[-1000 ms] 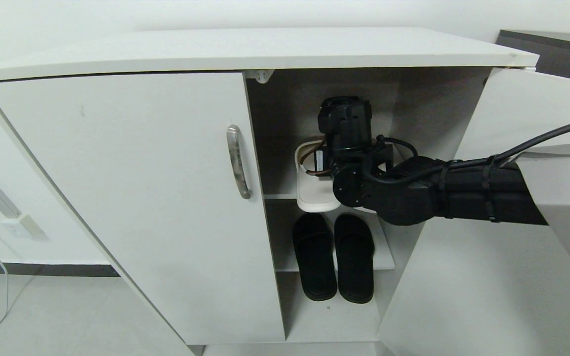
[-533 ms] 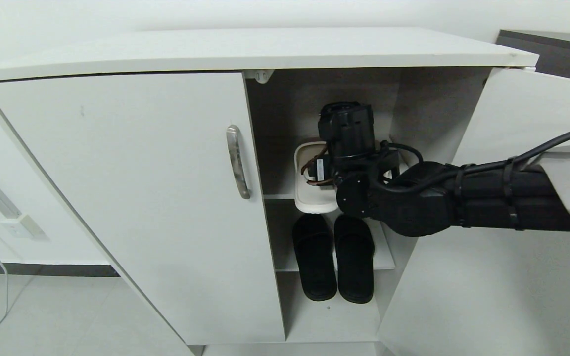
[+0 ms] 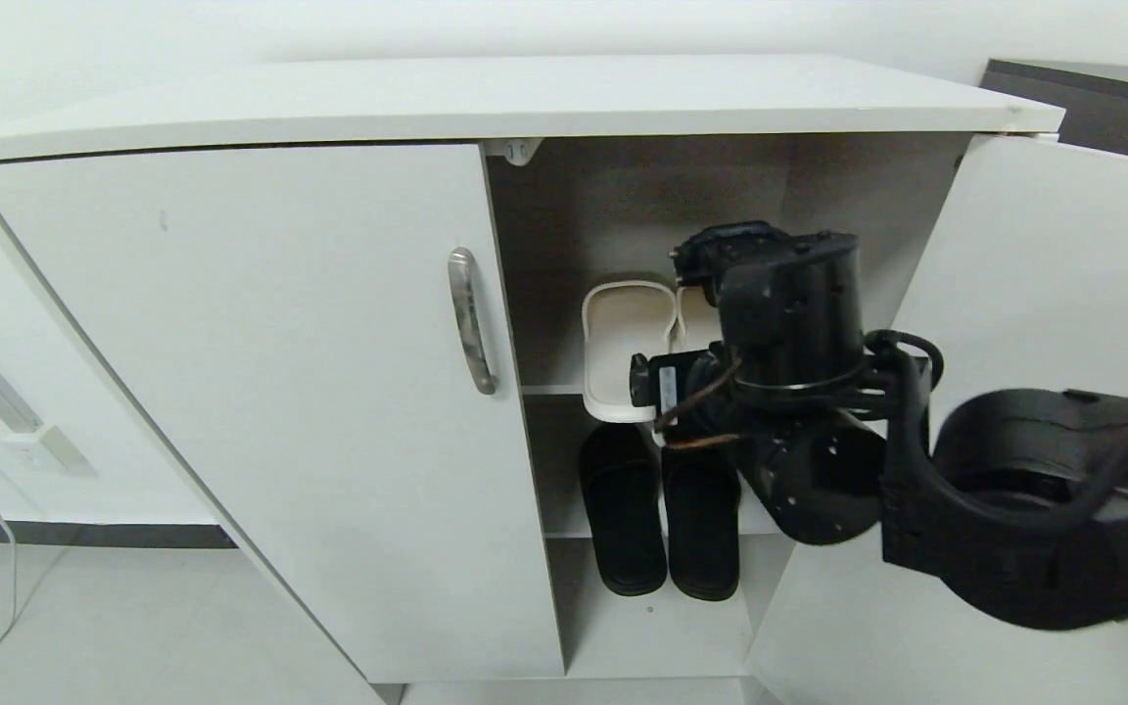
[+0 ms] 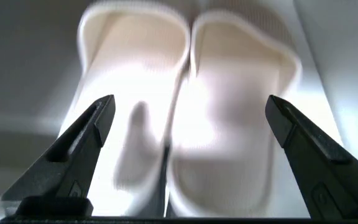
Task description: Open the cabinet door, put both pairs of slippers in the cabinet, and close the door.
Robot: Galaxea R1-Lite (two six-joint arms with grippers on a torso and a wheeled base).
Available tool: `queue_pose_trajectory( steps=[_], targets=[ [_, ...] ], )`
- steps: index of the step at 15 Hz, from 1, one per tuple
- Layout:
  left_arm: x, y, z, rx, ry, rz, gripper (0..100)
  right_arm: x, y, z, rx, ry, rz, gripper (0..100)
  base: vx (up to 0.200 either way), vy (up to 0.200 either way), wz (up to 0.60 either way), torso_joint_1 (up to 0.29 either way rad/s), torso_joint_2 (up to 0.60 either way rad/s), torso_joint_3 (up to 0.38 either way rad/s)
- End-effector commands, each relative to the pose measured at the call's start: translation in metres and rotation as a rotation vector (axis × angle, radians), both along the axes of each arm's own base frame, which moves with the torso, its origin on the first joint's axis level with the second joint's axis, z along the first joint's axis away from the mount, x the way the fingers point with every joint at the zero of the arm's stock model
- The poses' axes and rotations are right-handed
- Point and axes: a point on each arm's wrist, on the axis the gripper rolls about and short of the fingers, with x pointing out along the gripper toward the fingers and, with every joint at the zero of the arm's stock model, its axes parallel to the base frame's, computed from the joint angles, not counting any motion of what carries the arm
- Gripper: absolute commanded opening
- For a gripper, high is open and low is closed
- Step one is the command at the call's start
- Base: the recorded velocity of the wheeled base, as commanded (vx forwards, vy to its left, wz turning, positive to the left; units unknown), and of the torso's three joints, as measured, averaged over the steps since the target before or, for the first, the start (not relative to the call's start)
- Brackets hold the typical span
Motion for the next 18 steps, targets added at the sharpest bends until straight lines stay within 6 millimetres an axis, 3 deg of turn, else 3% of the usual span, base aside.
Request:
queue_pose_trajectory(
  steps=[1, 2, 3, 15, 18],
  targets=[
    [0.000, 0.000, 0.000, 0.000, 0.001, 0.000, 0, -0.039, -0.024, 0.001, 0.026, -0.019, 0.064, 100, 0.000, 0.000, 0.00, 0.000, 0.00, 0.000],
    [0.000, 0.000, 0.000, 0.000, 0.001, 0.000, 0, -0.042, -0.029, -0.005, 0.024, -0.014, 0.067, 100, 0.000, 0.000, 0.00, 0.000, 0.00, 0.000],
    [0.000, 0.000, 0.000, 0.000, 0.001, 0.000, 0, -0.045, -0.034, -0.010, 0.021, -0.008, 0.079, 0, 0.000, 0.000, 0.00, 0.000, 0.00, 0.000],
    [0.000, 0.000, 0.000, -0.002, 0.001, 0.000, 0, -0.047, -0.031, -0.012, 0.032, -0.010, 0.117, 0, 0.000, 0.000, 0.00, 0.000, 0.00, 0.000],
    [0.000, 0.000, 0.000, -0.002, 0.001, 0.000, 0, -0.047, -0.031, -0.013, 0.029, -0.008, 0.117, 0, -0.200, 0.000, 0.00, 0.007, 0.00, 0.002]
  ],
)
